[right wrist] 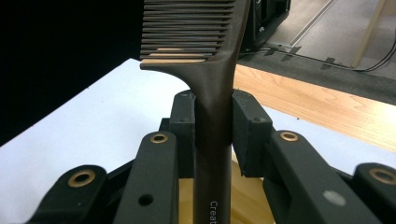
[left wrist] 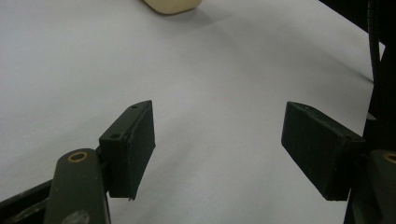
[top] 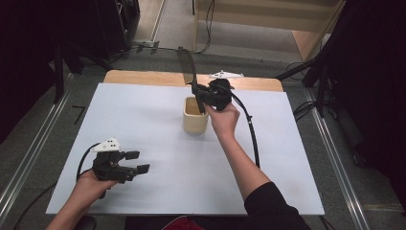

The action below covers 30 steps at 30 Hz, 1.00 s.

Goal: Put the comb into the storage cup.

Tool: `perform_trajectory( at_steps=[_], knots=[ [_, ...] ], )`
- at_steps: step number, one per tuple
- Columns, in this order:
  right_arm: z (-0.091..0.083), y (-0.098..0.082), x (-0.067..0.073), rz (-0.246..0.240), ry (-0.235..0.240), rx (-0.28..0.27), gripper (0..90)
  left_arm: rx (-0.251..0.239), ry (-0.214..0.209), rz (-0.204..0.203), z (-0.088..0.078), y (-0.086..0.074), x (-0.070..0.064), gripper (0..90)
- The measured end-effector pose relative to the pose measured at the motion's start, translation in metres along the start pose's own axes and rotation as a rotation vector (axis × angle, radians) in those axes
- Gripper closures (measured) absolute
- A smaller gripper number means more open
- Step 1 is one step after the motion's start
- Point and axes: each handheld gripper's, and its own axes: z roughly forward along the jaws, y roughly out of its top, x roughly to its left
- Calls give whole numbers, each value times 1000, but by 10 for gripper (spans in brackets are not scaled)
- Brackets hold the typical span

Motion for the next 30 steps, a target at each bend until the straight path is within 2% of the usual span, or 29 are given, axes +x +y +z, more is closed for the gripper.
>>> perform_trajectory(
  at_steps=[10,30],
  knots=[
    [2,-9,-2,8,-2,1,700,2,0,2,0,0,0,273],
    [1,-19,1,-11,2,12,699,3,1,2,0,0,0,273]
  ],
)
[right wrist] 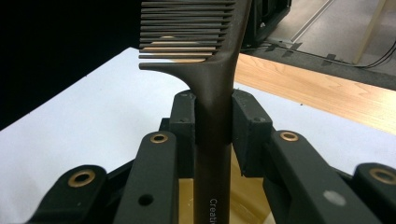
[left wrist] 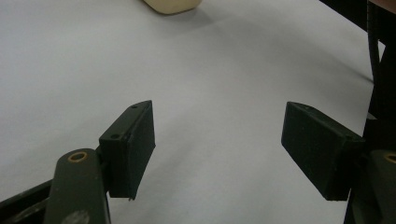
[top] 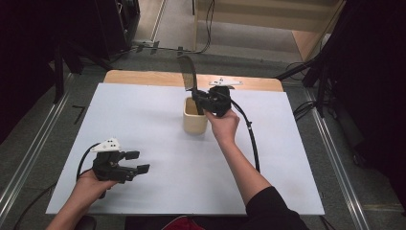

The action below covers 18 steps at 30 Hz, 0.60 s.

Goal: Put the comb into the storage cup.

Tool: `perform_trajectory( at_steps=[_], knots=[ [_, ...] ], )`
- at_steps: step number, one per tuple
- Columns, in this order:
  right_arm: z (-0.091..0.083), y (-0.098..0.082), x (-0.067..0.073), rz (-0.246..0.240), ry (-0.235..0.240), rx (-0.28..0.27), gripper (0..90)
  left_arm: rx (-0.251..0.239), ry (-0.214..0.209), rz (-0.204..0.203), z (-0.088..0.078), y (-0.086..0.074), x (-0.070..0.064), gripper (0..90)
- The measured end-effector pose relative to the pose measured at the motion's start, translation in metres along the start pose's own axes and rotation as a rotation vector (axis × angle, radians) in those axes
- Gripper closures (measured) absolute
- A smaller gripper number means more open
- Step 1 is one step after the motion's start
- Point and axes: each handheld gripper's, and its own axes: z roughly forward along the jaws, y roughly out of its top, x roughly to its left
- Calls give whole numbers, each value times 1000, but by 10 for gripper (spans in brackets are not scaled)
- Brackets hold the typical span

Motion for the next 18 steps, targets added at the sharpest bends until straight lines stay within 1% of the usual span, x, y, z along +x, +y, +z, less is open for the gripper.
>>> perform_trajectory(
  at_steps=[12,17,18],
  knots=[
    [-1,-5,0,-8,-13,10,698,3,1,2,0,0,0,273],
    [-1,-8,0,-4,-17,29,693,3,-2,2,1,0,0,273],
    [-1,-8,1,-12,-22,32,690,3,-2,2,1,0,0,273]
  ],
)
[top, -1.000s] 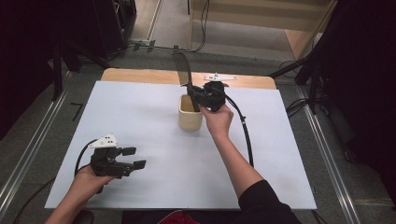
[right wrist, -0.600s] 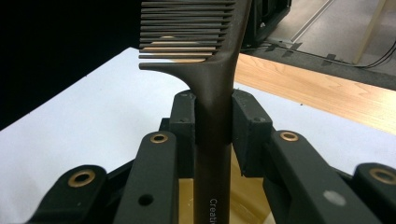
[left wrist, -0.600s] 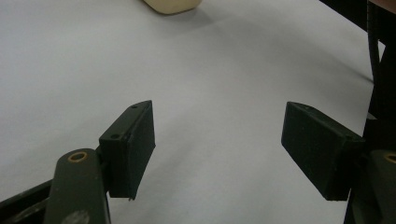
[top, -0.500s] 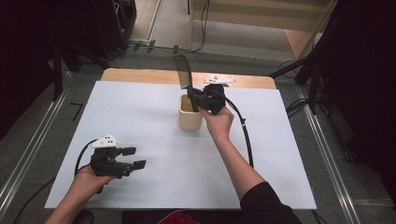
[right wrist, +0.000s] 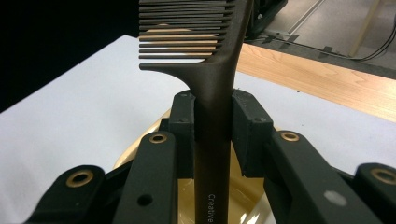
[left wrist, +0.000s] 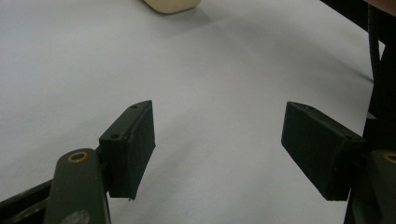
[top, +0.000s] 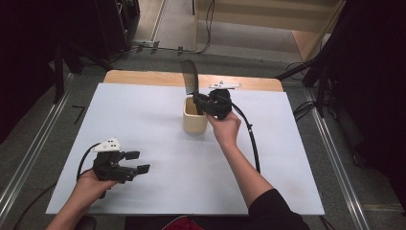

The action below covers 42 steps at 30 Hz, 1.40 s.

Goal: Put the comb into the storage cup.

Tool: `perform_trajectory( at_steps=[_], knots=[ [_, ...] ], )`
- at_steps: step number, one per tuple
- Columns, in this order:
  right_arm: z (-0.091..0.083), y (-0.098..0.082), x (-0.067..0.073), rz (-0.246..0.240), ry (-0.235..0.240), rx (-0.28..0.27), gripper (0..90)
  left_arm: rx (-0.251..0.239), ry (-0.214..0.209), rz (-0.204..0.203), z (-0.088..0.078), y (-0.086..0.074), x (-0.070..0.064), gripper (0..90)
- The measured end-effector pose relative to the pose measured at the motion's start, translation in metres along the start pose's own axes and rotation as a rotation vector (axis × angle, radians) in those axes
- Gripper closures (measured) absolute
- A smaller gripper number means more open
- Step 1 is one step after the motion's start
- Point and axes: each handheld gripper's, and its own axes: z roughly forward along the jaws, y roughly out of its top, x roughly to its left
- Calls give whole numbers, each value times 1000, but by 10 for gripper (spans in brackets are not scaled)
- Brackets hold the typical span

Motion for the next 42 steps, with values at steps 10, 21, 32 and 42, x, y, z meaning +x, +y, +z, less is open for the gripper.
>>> perform_trajectory(
  at_steps=[10,21,32,42],
  knots=[
    [-5,1,4,-21,3,-13,539,-7,-2,-1,0,0,0,273],
    [-12,2,2,-12,61,22,381,-3,2,0,1,1,0,273],
    [-24,-1,-4,-12,134,74,358,-2,0,3,1,1,1,273],
    [-35,-5,-7,-9,172,102,335,-1,4,-1,1,0,0,273]
  ],
)
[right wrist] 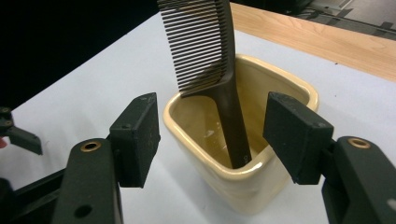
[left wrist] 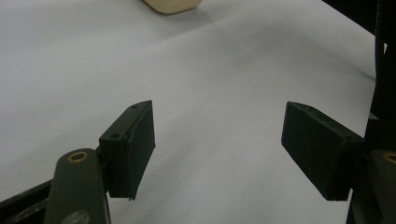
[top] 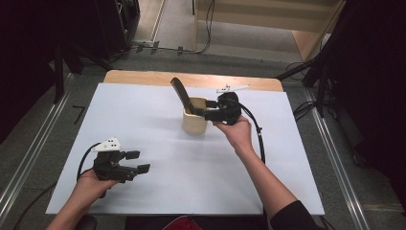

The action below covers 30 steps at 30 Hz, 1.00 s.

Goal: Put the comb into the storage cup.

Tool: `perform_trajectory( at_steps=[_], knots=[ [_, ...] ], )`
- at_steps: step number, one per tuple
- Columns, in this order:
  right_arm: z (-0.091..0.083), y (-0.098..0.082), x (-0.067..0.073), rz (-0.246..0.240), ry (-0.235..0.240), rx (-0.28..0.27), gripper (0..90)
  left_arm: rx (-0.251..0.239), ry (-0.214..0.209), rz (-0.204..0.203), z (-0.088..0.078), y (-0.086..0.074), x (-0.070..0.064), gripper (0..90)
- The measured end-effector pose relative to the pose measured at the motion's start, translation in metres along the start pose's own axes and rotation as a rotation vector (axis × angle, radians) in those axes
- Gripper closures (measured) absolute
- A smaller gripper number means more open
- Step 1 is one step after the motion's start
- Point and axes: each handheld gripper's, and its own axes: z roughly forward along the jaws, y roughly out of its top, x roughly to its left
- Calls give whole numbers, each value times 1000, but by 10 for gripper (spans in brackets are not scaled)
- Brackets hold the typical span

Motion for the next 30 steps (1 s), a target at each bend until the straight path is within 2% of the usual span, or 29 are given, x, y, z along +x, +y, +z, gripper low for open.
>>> perform_trajectory(
  at_steps=[5,9,30],
  knots=[
    [-7,-5,-3,3,60,16,302,2,-2,3,0,0,0,273],
    [-11,-9,-2,-17,63,22,299,2,1,0,0,0,0,273],
    [-33,-26,3,-32,103,83,299,6,0,4,1,0,0,273]
  ],
)
